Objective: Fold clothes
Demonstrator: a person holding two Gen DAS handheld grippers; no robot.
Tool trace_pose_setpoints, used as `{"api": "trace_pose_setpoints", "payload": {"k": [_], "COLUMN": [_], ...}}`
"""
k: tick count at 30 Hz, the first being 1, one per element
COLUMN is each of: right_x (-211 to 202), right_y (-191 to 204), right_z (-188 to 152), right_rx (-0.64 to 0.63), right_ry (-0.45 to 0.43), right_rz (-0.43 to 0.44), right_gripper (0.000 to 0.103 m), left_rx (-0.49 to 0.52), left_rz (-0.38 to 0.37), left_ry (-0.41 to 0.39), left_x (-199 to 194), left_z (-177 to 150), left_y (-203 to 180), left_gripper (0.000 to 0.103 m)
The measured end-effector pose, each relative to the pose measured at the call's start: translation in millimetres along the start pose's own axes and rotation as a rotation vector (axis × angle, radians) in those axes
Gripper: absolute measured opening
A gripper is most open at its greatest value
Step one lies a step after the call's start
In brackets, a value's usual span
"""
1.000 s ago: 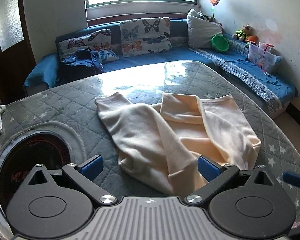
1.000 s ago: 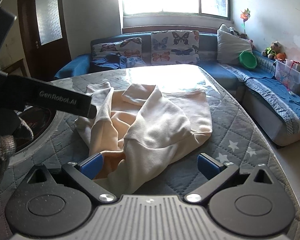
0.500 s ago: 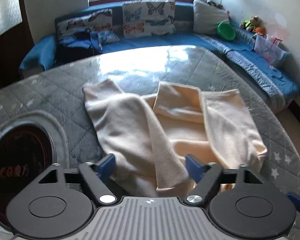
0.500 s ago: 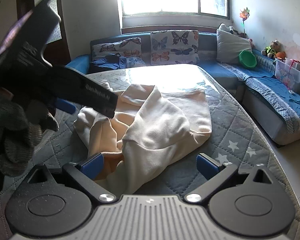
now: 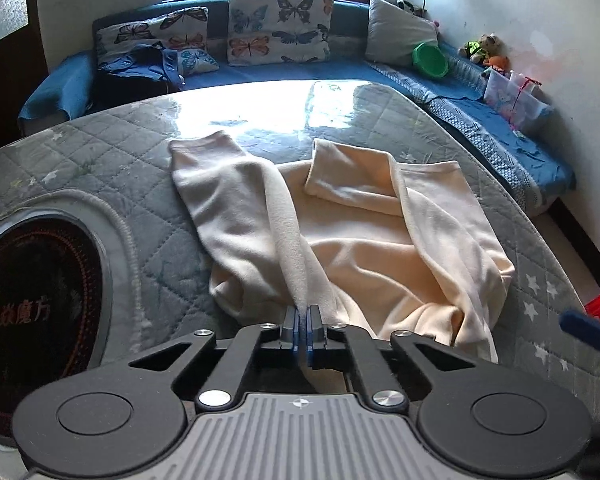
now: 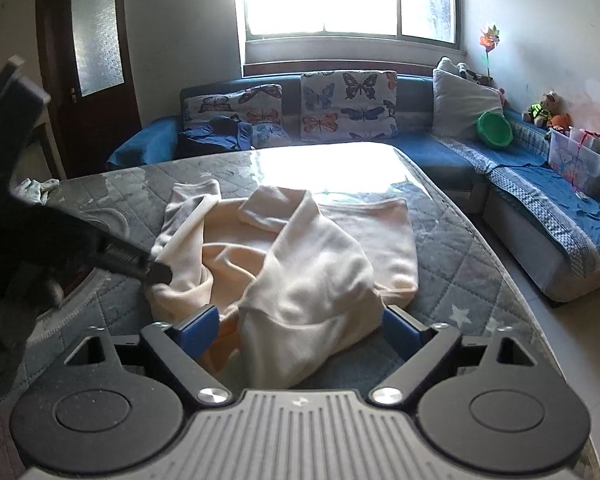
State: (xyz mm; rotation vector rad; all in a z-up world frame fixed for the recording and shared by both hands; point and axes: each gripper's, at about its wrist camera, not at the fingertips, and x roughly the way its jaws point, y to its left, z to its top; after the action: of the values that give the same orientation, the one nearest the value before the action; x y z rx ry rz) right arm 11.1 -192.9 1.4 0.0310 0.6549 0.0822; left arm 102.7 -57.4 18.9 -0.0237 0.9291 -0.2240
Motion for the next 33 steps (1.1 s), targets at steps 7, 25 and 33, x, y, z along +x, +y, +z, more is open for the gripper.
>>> {"api": "trace_pose_setpoints", "payload": {"k": [7, 25, 33], "right_x": [18, 61, 24], "right_y": [12, 42, 39], "right_z": [17, 6, -10], "right_rx": [-0.032, -0.127, -0.155], "right_ry": [0.001, 0.127, 0.147], "right_rz": [0.017, 0.028, 0.075], "right_gripper": [0.079, 0.031, 0.015], "left_rx": [-0.047, -0.073, -0.045], "left_rz": [-0.018, -0.040, -0.063], "left_ry": [-0.002, 0.004, 0.027], "left_x": [-14, -58, -83], "left_z": [-16, -63, -96], "left_y": [23, 58, 74], "left_gripper": [0.003, 0.002, 0.002]}}
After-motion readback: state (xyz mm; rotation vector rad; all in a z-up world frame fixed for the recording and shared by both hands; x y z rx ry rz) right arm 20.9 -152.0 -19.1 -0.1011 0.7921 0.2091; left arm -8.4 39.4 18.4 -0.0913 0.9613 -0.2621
